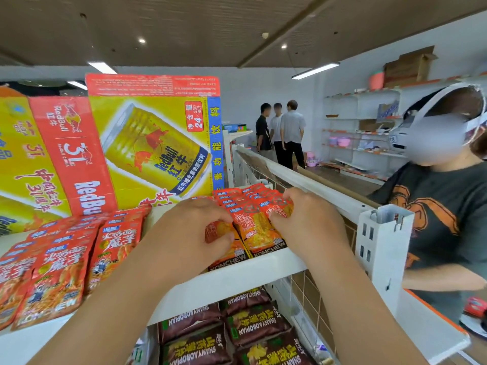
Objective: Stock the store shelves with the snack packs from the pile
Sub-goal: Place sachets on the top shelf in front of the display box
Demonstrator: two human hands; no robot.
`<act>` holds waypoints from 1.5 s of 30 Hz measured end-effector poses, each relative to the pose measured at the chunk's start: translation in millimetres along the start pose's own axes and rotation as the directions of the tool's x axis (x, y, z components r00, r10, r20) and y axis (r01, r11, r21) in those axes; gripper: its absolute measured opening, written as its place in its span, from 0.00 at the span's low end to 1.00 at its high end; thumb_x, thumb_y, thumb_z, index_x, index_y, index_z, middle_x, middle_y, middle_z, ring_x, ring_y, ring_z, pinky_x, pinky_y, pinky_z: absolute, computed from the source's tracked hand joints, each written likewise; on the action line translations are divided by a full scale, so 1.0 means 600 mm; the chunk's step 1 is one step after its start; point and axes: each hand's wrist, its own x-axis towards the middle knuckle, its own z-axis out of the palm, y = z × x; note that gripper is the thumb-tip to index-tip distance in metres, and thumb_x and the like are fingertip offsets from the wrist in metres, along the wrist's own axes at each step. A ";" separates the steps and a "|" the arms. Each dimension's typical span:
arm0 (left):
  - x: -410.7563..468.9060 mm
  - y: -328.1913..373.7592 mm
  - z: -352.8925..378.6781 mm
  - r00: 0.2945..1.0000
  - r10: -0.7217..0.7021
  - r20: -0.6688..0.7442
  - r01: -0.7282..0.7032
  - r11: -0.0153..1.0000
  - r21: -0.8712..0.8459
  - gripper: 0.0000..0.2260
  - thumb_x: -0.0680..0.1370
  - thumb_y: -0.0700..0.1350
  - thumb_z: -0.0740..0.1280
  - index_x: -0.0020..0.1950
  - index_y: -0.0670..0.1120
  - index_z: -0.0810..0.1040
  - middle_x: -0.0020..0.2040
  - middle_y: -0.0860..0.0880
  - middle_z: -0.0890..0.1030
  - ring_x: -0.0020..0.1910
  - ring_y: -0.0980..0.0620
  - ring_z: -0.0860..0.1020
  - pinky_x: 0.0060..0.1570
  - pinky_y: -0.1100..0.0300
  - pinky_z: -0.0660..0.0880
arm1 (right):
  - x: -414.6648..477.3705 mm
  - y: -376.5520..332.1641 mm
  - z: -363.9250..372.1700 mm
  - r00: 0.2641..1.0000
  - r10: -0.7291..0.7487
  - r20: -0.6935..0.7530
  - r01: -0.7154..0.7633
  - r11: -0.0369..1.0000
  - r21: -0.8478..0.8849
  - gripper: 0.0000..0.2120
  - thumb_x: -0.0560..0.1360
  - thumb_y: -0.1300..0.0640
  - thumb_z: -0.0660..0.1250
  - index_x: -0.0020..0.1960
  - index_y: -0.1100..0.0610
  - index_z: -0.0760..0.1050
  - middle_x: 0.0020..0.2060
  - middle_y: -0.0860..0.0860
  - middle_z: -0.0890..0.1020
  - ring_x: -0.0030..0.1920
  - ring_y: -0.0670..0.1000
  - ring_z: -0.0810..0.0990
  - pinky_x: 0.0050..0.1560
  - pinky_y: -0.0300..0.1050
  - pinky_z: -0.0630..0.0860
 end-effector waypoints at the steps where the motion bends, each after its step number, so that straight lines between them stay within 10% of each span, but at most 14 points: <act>1: 0.000 0.000 0.000 1.000 0.001 0.006 -0.001 1.000 0.001 0.21 0.71 0.64 0.59 0.56 0.58 0.82 0.56 0.63 0.80 0.57 0.60 0.76 0.63 0.58 0.71 | -0.001 0.000 -0.001 1.000 -0.002 -0.005 0.002 1.000 0.000 0.18 0.75 0.39 0.67 0.61 0.46 0.75 0.52 0.47 0.82 0.51 0.52 0.79 0.45 0.46 0.74; 18: -0.006 0.002 0.002 0.999 0.008 0.050 -0.012 0.997 0.071 0.21 0.71 0.63 0.63 0.62 0.62 0.82 0.64 0.63 0.77 0.64 0.59 0.72 0.63 0.79 0.50 | -0.003 -0.001 -0.001 1.000 -0.009 -0.006 0.009 1.000 -0.004 0.22 0.72 0.40 0.69 0.63 0.47 0.76 0.54 0.48 0.78 0.54 0.52 0.77 0.48 0.46 0.74; 28: -0.006 0.003 0.007 0.993 -0.028 0.111 0.013 0.991 0.134 0.26 0.70 0.69 0.53 0.67 0.71 0.74 0.73 0.62 0.70 0.72 0.52 0.68 0.71 0.54 0.62 | -0.008 0.000 -0.005 0.999 -0.027 0.036 0.026 0.999 0.020 0.26 0.70 0.41 0.71 0.66 0.46 0.74 0.56 0.48 0.75 0.55 0.52 0.76 0.51 0.46 0.75; 45: -0.001 -0.006 0.017 0.996 0.013 0.083 -0.018 0.999 0.048 0.21 0.70 0.65 0.58 0.62 0.70 0.77 0.66 0.63 0.75 0.66 0.54 0.72 0.67 0.49 0.70 | -0.014 -0.004 -0.002 0.998 -0.044 -0.038 0.044 0.999 -0.010 0.20 0.72 0.41 0.69 0.61 0.47 0.77 0.54 0.48 0.78 0.54 0.52 0.77 0.50 0.46 0.74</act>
